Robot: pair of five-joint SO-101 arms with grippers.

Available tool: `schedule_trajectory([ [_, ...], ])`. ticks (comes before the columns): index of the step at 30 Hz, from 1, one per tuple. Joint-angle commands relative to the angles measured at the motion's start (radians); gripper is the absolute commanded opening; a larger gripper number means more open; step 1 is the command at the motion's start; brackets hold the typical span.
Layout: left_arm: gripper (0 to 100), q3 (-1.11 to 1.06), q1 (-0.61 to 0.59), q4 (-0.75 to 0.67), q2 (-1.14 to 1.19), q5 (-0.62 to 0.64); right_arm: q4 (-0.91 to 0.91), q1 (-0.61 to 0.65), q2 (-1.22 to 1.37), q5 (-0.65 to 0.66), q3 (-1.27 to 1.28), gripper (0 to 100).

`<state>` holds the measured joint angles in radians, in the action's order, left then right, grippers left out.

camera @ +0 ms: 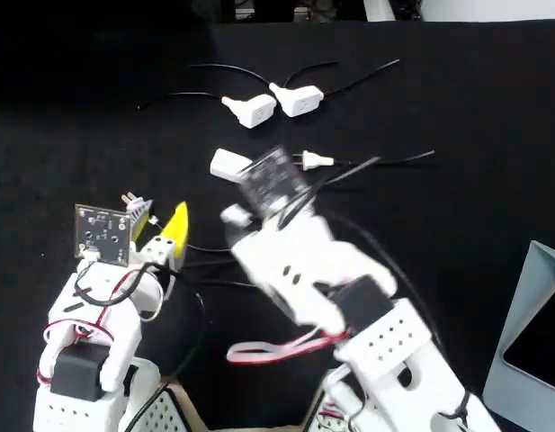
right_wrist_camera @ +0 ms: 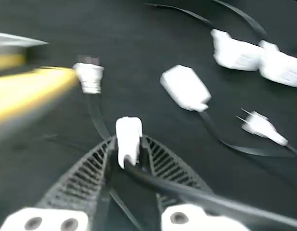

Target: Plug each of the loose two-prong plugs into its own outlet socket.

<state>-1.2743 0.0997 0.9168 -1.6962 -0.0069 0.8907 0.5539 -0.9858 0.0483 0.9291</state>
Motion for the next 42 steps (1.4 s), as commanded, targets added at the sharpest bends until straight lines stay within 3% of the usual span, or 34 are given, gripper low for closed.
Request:
schedule_trajectory([
  [1, 17, 0.035, -0.010, 0.017, 0.084, -0.051, -0.003, -0.172, -0.015, -0.011, -0.012, 1.1],
  [8, 26, 0.213, 0.085, 0.025, 0.503, -0.143, 0.003, -0.373, -0.008, -0.011, -0.048, 1.2],
  [19, 27, 0.526, 0.358, 0.009, 1.143, -0.448, -0.005, -0.565, -0.008, -0.002, -0.068, 1.3],
  [22, 27, 0.553, 0.397, -0.071, 1.252, -0.496, -0.005, -0.618, -0.010, -0.002, -0.077, 1.3],
  [33, 27, 0.565, 0.495, -0.348, 1.507, -0.523, -0.005, -0.641, -0.010, -0.002, -0.074, 1.3],
  [42, 27, 0.687, 0.476, -0.402, 1.665, -0.523, 0.002, -0.638, -0.010, -0.002, -0.073, 1.3],
])
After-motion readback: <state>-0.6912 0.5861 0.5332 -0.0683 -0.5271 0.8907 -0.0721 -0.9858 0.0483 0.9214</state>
